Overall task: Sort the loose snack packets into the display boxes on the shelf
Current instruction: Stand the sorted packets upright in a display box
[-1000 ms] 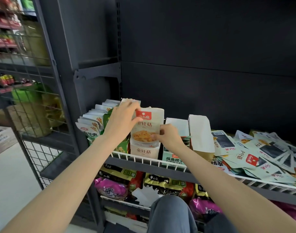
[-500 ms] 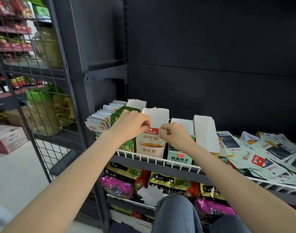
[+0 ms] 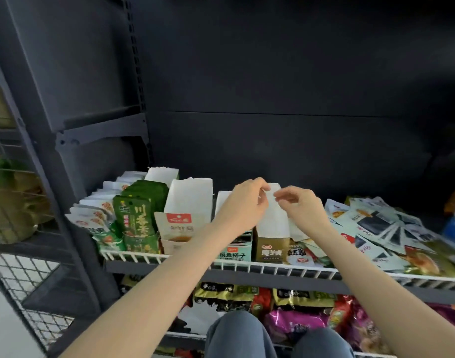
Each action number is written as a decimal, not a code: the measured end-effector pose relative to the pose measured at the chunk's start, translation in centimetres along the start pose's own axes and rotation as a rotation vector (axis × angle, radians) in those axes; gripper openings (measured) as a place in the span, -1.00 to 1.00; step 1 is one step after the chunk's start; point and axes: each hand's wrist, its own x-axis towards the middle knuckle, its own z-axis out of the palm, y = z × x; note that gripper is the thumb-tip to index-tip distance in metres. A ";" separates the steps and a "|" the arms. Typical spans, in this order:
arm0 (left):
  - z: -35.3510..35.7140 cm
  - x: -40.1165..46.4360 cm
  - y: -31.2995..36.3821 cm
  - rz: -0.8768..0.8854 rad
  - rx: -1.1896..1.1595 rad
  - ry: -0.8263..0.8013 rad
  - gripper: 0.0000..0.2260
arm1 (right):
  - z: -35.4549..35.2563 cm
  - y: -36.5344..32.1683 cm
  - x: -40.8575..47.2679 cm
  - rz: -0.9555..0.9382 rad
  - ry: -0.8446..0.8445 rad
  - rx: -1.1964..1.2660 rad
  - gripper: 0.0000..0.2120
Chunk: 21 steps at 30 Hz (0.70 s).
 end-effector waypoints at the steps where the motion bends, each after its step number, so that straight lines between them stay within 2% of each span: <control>1: 1.7 1.0 1.0 -0.007 -0.035 -0.034 -0.75 | -0.6 1.5 0.2 0.053 0.023 -0.024 -0.79; 4: 6.9 3.7 3.3 -0.035 -0.006 -0.182 -0.67 | -2.3 6.1 0.7 0.194 0.027 -0.125 -0.71; 6: 10.2 5.3 4.1 -0.058 0.084 -0.305 -0.66 | -3.1 9.1 1.2 0.236 -0.057 -0.244 -0.60; 9: 14.6 7.0 4.1 -0.073 0.320 -0.484 -0.60 | -3.6 12.3 1.9 0.232 -0.230 -0.411 -0.48; 13: 17.7 8.2 3.4 -0.076 0.520 -0.651 -0.70 | -4.5 14.6 2.1 0.201 -0.383 -0.381 -0.51; 17: 18.5 8.7 2.6 -0.002 0.546 -0.631 -0.77 | -5.3 16.0 2.6 0.175 -0.377 -0.448 -0.57; 21: 18.7 8.0 3.5 0.150 0.727 -0.618 -0.73 | -5.3 16.5 3.0 0.254 -0.342 -0.300 -0.54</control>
